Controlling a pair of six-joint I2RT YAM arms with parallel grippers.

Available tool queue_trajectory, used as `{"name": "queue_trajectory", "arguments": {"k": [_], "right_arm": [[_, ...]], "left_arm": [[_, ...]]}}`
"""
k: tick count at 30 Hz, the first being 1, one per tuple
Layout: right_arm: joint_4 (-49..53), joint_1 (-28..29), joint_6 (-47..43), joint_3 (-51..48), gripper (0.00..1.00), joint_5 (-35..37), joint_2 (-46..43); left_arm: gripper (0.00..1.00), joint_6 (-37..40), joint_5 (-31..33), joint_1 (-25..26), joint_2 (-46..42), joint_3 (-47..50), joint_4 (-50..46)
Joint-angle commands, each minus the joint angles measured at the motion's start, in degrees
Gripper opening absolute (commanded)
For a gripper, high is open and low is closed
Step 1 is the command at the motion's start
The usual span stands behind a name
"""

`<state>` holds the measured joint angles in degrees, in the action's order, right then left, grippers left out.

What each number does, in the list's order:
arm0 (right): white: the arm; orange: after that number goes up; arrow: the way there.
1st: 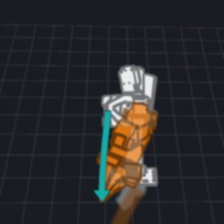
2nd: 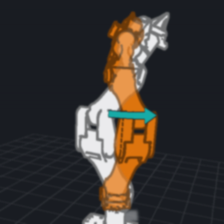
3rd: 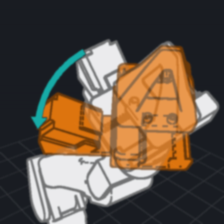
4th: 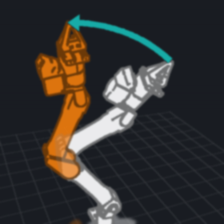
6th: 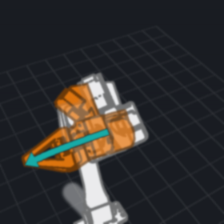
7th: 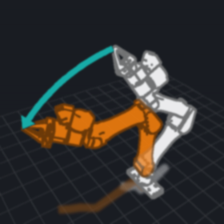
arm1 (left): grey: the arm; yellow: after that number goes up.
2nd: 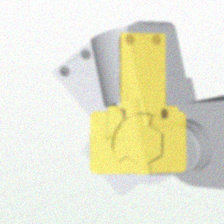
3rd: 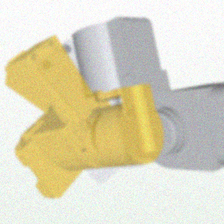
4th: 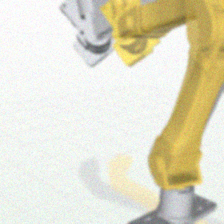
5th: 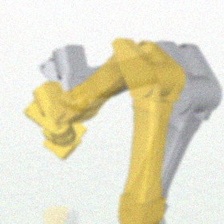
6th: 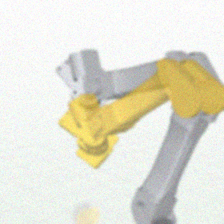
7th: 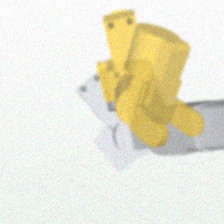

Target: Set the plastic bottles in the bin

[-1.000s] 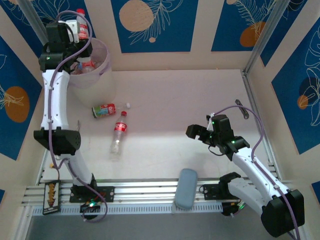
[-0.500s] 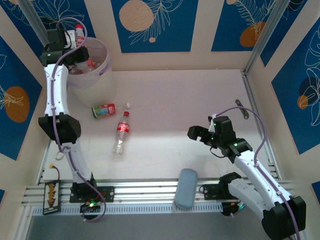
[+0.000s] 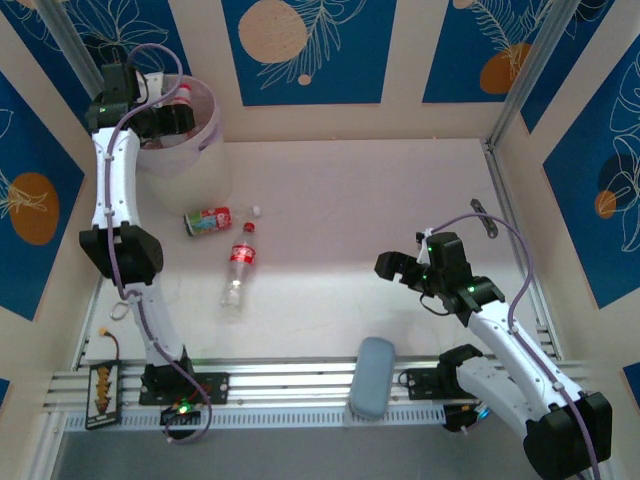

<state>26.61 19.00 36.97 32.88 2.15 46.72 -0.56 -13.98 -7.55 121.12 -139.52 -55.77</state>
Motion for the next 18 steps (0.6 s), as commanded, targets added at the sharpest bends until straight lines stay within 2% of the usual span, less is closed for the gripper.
{"name": "queue_trajectory", "arguments": {"k": [1, 3, 7, 12, 18], "right_arm": [[0.33, -0.18, 0.01, 0.54, 0.97, 0.19, 0.29], [0.25, -0.12, -0.06, 0.81, 0.97, 0.05, 0.63], [-0.07, 0.06, -0.06, 1.01, 0.97, -0.13, 1.00], [-0.37, 0.57, 0.24, 0.98, 0.97, -0.06, 1.16], [-0.23, 0.77, 0.29, 0.87, 0.97, 0.55, 1.09]], "left_arm": [[0.84, 1.98, -2.70, -0.27, -2.10, 0.20, 0.87], [0.88, 1.99, -2.95, -0.27, -2.69, 0.21, 2.69], [0.88, 0.04, -0.83, -0.22, -3.00, 0.05, 7.84], [0.79, -3.33, -1.76, -0.27, -1.13, 0.13, 11.62], [0.69, -4.73, -5.02, 0.34, 0.51, 0.91, 11.38]]}}
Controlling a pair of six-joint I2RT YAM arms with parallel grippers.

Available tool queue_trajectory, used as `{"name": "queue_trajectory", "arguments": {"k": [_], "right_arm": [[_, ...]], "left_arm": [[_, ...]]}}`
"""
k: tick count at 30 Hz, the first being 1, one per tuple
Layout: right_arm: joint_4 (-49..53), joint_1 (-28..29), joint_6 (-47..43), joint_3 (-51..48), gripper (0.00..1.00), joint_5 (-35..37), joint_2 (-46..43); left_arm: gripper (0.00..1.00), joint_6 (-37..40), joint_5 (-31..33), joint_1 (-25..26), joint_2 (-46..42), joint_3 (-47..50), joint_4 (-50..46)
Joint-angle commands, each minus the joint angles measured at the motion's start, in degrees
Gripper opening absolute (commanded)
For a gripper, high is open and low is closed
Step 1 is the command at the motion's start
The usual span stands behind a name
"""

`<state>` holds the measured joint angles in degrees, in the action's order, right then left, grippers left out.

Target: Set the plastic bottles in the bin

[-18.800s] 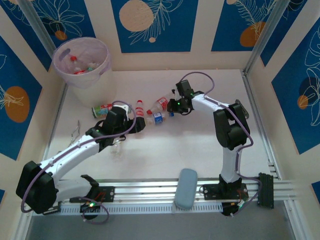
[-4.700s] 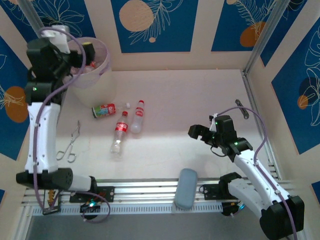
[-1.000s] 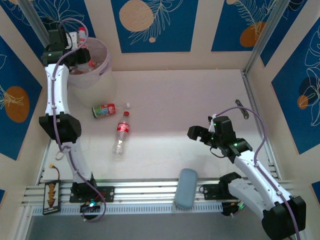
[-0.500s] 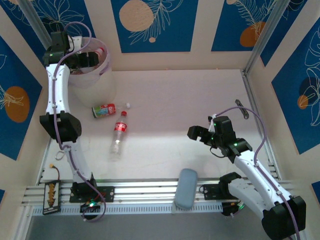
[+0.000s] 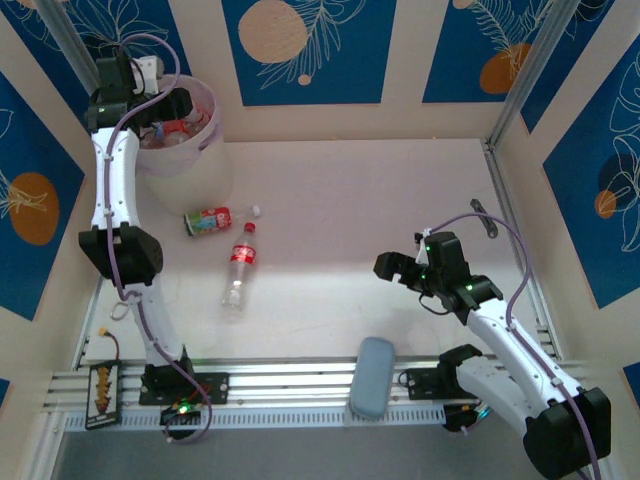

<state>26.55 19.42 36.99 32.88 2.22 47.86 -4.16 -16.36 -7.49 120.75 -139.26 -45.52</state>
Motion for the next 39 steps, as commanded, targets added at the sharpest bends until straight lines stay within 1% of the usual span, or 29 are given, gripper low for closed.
{"name": "queue_trajectory", "arguments": {"k": [1, 5, 8, 14, 16, 18, 24, 26, 28, 31, 34, 37, 39], "right_arm": [[-0.24, 0.37, 0.27, 0.89, 0.97, 0.42, 0.00], [-0.62, 0.47, 0.32, 1.02, 0.97, 0.16, 0.58], [-0.80, 0.54, 0.28, 0.98, 0.97, 0.23, 0.80], [-1.06, 0.70, 0.45, 0.57, 0.97, 0.32, 0.92], [-1.16, 0.69, 0.47, 0.68, 0.97, 0.30, 1.01], [-1.45, 0.71, 0.41, 0.69, 0.97, 0.24, 1.11], [-1.06, 0.80, 0.23, 0.67, 0.97, 0.52, 1.04], [-1.27, 0.81, 0.26, 0.35, 0.97, 0.52, 1.07], [-1.81, 0.85, 0.49, 0.00, 0.97, 0.36, 1.26], [-2.61, 0.92, 0.85, -0.27, 0.97, -0.08, 1.49], [-2.26, 0.97, 0.72, -0.19, 0.97, 0.06, 1.33], [-1.55, 1.01, 0.49, -0.34, 0.97, 0.55, 0.95], [-1.25, 0.99, 0.36, -0.31, 0.97, 0.59, 0.64]], "left_arm": [[0.67, -0.94, -2.47, 0.44, 0.92, 1.04, 1.18], [0.59, -0.45, -2.19, 1.01, 0.55, 3.71, 0.93], [0.58, 0.11, -1.88, 1.21, -1.09, 7.92, 1.17], [0.58, 0.25, -1.63, 1.39, -8.25, 23.24, 7.90], [0.58, 0.40, -1.00, 1.47, -9.20, 25.23, 8.25], [0.61, 0.45, -1.03, 1.43, -9.55, 25.38, 7.52], [0.87, 1.11, -1.08, 1.42, -12.23, 23.91, 7.29], [0.93, 1.01, -2.35, 1.30, -12.81, 21.63, 7.19], [0.96, -0.01, -3.28, 1.18, -12.84, 19.30, 7.24], [0.97, -2.13, -4.38, 1.07, -12.30, 15.80, 7.78], [0.97, -5.17, -4.55, 0.64, -12.56, 15.33, 11.01], [0.93, -8.63, -4.02, 0.16, -11.78, 14.94, 14.50], [0.87, -10.72, -3.63, -0.20, -10.21, 13.84, 15.97]]}}
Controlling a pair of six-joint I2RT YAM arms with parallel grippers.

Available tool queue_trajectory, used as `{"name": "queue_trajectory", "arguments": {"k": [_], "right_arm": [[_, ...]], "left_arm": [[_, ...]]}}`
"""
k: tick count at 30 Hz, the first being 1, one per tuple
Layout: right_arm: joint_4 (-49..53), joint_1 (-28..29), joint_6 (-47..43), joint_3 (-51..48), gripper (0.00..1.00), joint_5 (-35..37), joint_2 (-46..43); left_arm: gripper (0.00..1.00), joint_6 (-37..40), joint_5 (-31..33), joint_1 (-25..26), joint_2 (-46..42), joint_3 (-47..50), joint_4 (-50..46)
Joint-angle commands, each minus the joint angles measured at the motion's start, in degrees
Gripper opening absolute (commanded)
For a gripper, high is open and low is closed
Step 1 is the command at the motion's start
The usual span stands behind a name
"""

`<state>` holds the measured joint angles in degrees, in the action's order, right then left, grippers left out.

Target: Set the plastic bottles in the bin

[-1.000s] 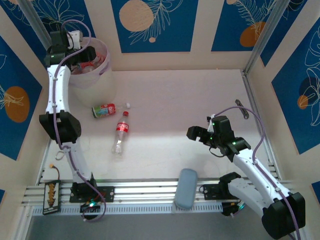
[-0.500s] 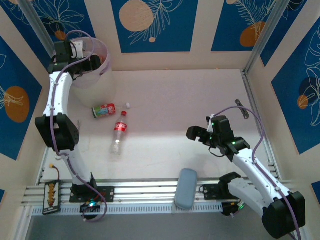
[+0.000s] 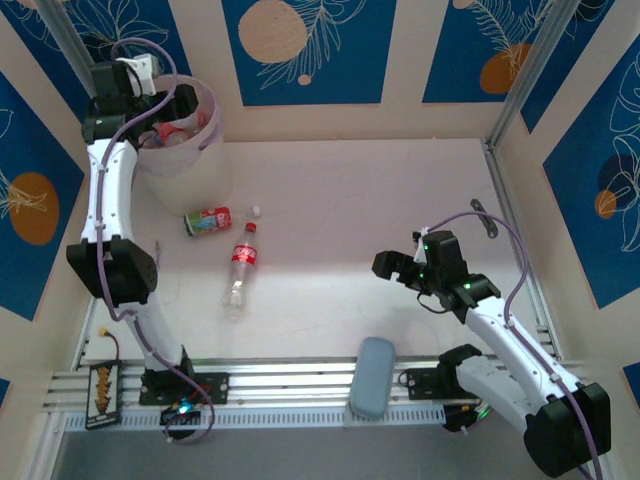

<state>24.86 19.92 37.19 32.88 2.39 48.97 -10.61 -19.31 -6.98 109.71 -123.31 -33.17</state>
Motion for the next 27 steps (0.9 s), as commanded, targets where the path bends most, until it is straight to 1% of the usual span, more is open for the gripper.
{"name": "queue_trajectory", "arguments": {"k": [1, 2, 5, 8, 10, 16, 20, 23, 27], "right_arm": [[0.57, 0.47, 0.16, -0.35, 0.97, 0.47, -0.59], [0.69, 0.50, 0.17, -0.30, 0.97, 0.51, -0.77], [0.97, 0.53, 0.27, -0.39, 0.97, 0.60, -1.22], [1.03, 0.47, 0.43, -0.77, 0.97, 0.95, -1.79], [1.09, 0.47, 0.36, -0.87, 0.97, 0.99, -1.95], [0.84, 0.39, -0.10, -0.26, 0.97, 0.92, -1.07], [0.10, 0.40, 0.09, -0.25, 0.97, 0.53, -0.67], [0.39, 0.43, -0.15, 0.04, 0.97, 0.42, -0.56], [1.47, 0.40, -0.45, 0.49, 0.97, 0.94, -1.16]], "left_arm": [[0.83, -5.28, -0.73, -0.83, 1.98, -3.26, 4.01], [0.79, -6.10, -0.57, -0.84, 3.21, -4.62, 4.08], [0.63, -7.69, -1.96, -0.81, 6.19, -7.61, 3.39], [0.52, -7.11, -2.34, -0.60, 7.22, -7.28, 1.70], [0.46, -5.92, -2.04, -0.32, 7.08, -5.63, 0.85], [0.42, -4.04, -1.67, 0.95, 4.16, 3.50, 1.47], [0.41, -2.93, -0.94, 2.12, 2.62, 9.21, 2.61], [0.41, -2.80, -0.42, 2.29, 2.53, 11.77, 3.02], [0.42, -2.23, 1.20, 2.04, 2.21, 11.24, 3.11]]}}
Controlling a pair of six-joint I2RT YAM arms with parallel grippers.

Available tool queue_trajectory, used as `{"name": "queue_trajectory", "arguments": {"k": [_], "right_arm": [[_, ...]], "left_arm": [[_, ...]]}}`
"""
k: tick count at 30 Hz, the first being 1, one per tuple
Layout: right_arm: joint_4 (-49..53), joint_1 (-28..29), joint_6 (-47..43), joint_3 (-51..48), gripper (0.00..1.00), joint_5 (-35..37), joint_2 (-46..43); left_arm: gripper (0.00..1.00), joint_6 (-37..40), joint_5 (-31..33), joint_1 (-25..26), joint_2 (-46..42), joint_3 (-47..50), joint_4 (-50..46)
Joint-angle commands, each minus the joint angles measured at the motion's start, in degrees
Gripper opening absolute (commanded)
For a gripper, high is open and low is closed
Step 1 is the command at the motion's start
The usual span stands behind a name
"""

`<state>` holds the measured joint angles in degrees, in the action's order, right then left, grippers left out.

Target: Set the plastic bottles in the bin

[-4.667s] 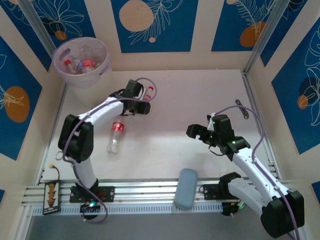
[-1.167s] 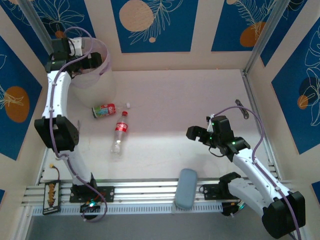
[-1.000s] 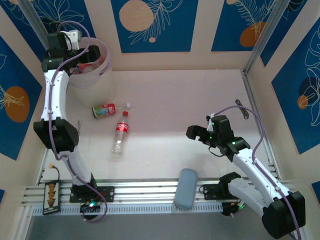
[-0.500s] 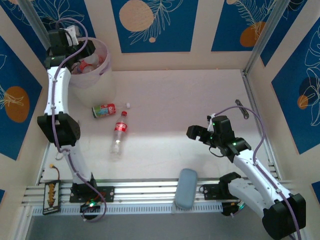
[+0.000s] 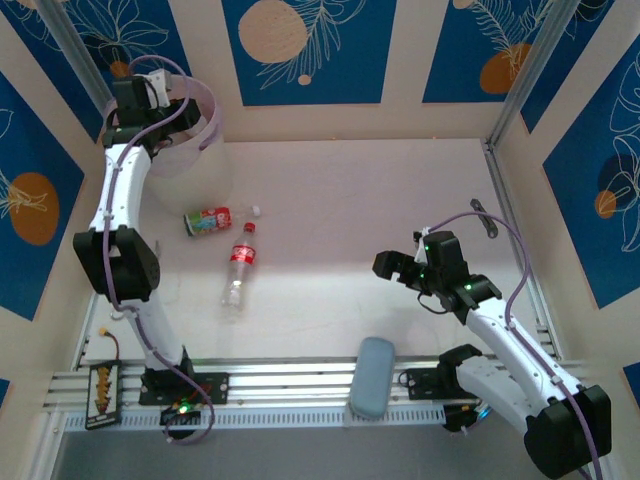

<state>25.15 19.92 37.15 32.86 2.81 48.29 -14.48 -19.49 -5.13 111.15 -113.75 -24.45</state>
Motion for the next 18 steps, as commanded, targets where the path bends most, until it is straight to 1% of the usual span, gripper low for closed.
{"name": "queue_trajectory", "arguments": {"k": [1, 3, 5, 6, 10, 13, 15, 18], "right_arm": [[1.17, 0.42, -0.40, 0.45, 0.97, 0.70, -0.71], [1.05, 0.45, -0.23, 0.44, 0.97, 0.63, -0.79], [0.69, 0.38, -0.07, 0.19, 0.97, 0.40, -0.72], [0.54, 0.44, 0.01, 0.14, 0.97, 0.36, -0.57], [0.89, 0.44, -0.05, -0.04, 0.97, 0.60, -0.80], [0.19, 0.39, -0.15, -0.54, 0.97, 0.47, -0.87], [-0.70, 0.41, -0.14, -0.91, 0.97, 0.19, -0.83], [-2.04, 0.39, -0.13, -1.62, 0.97, -0.21, -0.20]], "left_arm": [[0.42, 1.60, 1.54, 0.20, 1.01, 0.52, -6.18], [0.47, 1.90, 1.64, 0.12, 1.57, -2.43, -7.63], [0.63, 2.39, 1.48, 0.14, 1.87, -5.42, -8.51], [0.68, 2.81, 1.47, 0.08, 1.75, -6.74, -8.75], [0.84, 5.01, 3.44, 0.13, -0.10, -12.50, -11.81], [0.87, 6.47, 5.95, 0.12, -4.58, -12.16, -12.42], [0.91, 7.67, 8.64, 0.20, -8.74, -9.85, -12.36], [0.92, 8.45, 12.54, 1.29, -15.63, -5.01, -14.34]]}}
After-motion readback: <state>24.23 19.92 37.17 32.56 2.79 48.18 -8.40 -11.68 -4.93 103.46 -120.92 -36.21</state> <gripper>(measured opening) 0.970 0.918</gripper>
